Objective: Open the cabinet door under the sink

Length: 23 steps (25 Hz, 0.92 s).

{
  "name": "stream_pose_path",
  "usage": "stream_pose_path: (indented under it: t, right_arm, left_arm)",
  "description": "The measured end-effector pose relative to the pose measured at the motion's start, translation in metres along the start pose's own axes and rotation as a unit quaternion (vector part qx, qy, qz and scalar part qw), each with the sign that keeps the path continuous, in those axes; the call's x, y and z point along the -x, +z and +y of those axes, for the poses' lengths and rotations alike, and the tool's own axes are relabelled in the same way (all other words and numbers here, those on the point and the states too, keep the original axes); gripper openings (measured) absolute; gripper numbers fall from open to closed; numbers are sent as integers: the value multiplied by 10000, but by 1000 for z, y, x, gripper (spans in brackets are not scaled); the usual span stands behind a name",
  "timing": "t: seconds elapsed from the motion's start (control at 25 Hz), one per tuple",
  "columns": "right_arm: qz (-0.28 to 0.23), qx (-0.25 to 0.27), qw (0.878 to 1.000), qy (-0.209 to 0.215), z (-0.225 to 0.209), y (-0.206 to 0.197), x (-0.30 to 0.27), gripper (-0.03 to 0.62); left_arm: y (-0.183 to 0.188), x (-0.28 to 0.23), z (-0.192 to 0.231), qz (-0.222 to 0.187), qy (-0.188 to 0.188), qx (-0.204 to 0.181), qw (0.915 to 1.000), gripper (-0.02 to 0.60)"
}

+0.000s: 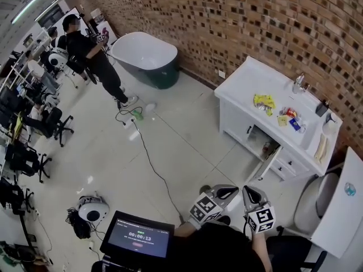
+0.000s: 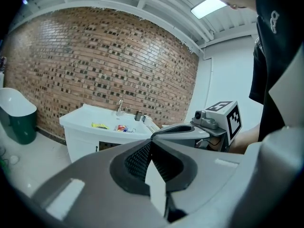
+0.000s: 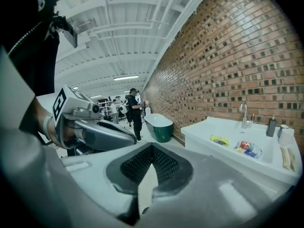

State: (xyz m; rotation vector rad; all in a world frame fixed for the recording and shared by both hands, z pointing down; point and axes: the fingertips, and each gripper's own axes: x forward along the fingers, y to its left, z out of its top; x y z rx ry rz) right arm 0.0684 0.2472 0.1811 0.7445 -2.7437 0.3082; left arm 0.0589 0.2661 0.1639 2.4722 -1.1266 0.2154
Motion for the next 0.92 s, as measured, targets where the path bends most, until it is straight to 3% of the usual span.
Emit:
stream_pose_path:
  t: [0.32, 0.92]
  right_arm:
    - [-87, -92, 9999, 11, 17, -13, 30, -9]
    - [-205, -111, 9997, 29, 19, -18, 45, -9]
  left_arm:
    - [-14, 5, -35, 75, -82, -129, 9999, 11]
    - [-26, 4, -50, 164, -115, -164, 9997, 11]
